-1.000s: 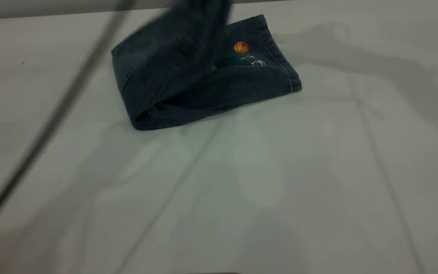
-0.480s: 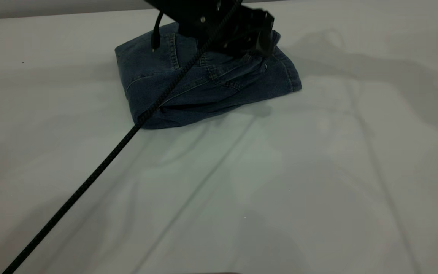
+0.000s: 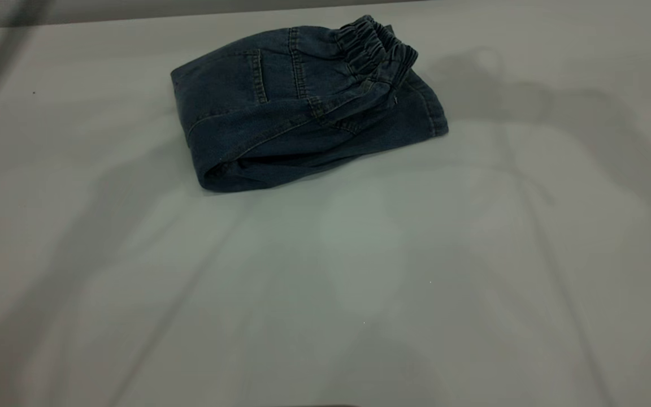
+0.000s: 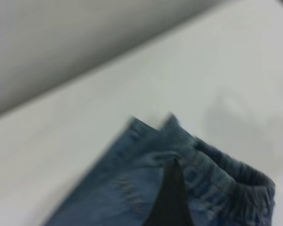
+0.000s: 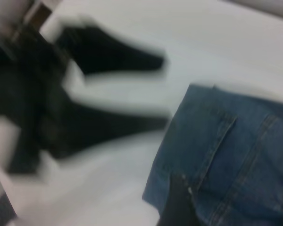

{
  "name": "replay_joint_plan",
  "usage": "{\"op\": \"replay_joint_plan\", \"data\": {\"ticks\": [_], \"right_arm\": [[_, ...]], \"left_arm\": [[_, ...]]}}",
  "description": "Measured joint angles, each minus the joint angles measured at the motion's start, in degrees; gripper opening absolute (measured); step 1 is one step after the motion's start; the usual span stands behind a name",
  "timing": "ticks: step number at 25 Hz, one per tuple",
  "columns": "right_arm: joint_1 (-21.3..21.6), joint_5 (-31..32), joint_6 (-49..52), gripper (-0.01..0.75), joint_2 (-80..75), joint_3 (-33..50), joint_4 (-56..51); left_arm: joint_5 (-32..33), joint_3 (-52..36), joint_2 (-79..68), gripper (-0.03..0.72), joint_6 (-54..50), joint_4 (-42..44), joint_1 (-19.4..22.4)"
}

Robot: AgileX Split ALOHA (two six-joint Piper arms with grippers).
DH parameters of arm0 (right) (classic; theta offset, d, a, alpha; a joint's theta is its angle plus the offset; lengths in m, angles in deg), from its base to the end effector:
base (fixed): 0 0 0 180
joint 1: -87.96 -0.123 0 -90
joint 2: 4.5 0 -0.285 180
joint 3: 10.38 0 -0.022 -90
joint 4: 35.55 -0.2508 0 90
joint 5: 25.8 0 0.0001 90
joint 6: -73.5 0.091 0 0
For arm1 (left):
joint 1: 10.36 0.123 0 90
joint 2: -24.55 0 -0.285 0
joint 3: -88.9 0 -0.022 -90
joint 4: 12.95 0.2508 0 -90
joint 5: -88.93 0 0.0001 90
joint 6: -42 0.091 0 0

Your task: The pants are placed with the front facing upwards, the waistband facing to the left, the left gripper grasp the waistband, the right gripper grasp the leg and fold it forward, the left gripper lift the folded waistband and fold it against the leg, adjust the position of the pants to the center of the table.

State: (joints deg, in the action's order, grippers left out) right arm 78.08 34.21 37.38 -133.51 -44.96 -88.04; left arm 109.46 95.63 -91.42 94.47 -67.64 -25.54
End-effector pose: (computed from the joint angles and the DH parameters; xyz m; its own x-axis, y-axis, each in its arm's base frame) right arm 0.4550 0.1427 0.2956 -0.7349 -0.1672 -0.6573 -0.5909 0.6336 0.4994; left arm 0.4209 -0.1413 0.2718 -0.5072 0.1302 -0.8519 0.4827 0.8618 -0.1557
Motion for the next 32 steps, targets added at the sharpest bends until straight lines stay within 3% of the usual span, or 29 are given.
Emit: {"op": "replay_joint_plan", "data": {"ticks": [6,11,18,25,32], "right_arm": [[-12.2,-8.1,14.7,0.466,-4.2,0.0,21.4],[-20.7,-13.6,32.4,0.466,-10.9,0.0,44.9],[-23.5,-20.1,48.6,0.454,-20.4,0.0,57.9],[-23.6,-12.8,51.3,0.435,-22.7,-0.2,55.8],[-23.8,-6.4,49.8,0.434,-22.7,-0.2,28.2]], "left_arm": [[7.9,0.0,8.2,0.566,-4.5,0.9,7.4],[13.4,0.0,11.2,0.566,-5.2,0.9,8.0],[17.9,0.0,11.6,0.566,-6.9,1.0,8.0],[20.9,0.0,11.6,0.566,-7.0,1.0,8.0],[22.7,0.0,11.6,0.566,-7.0,1.2,8.0]]}}
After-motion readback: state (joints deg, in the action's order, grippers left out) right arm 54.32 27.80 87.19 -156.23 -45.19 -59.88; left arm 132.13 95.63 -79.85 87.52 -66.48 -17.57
